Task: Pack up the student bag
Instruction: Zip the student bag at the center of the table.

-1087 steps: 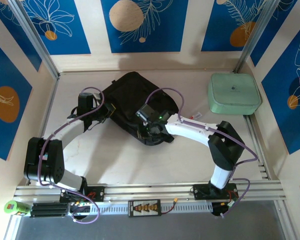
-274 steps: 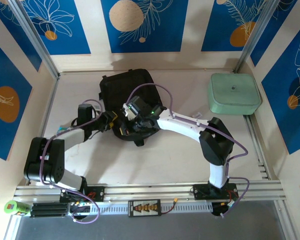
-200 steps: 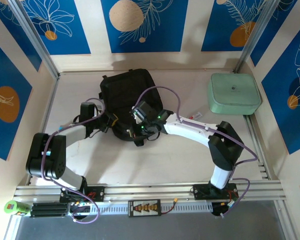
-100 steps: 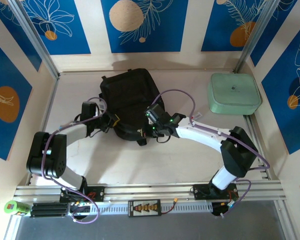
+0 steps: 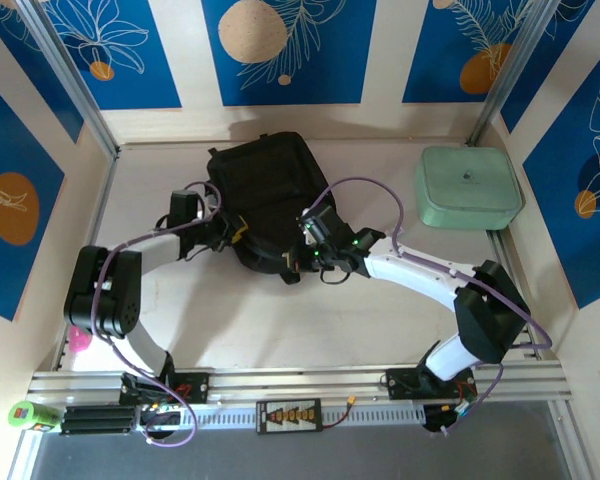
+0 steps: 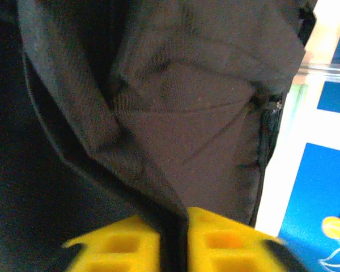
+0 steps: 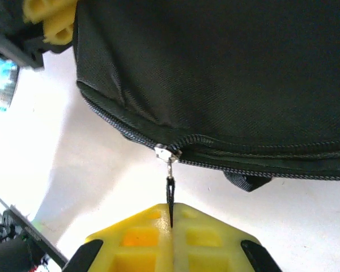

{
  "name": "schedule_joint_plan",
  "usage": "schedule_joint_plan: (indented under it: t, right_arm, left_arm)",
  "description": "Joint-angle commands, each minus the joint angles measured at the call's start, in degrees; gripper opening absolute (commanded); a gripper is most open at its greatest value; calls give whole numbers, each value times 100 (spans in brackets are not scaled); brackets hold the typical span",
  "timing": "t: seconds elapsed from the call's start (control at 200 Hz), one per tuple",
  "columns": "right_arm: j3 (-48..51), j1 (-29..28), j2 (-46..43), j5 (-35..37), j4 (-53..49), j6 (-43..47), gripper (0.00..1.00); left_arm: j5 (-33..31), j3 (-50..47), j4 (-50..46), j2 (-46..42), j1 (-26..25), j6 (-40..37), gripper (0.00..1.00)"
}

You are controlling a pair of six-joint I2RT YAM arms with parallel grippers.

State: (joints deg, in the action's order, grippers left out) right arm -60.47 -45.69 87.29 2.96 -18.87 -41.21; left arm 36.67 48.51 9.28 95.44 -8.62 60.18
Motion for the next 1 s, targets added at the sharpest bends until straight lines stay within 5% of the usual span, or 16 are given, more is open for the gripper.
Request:
schedule_joint_plan:
  t: [0.0, 0.24, 0.49, 0.83, 0.995]
  right_arm:
    - [-480, -115, 96, -673, -153, 363, 0]
    - [-1477, -356, 963, -1039, -30, 571, 0]
    - [-1689, -536, 1497, -1359, -84, 642, 0]
    - [-1924, -683, 1860, -1751, -226, 835, 0]
    - [-1956, -830, 1858, -1747, -403, 1061, 0]
  left_arm:
    - [-700, 145, -14, -120, 181, -245, 40]
    - [-1099, -569, -920, -1158, 413, -453, 65]
    - [-1232, -962, -2026, -2470, 336, -237, 73]
    - [-1367, -1481, -1873, -2779, -298, 742, 68]
    - [-1399, -1465, -1401, -2363, -509, 864, 55]
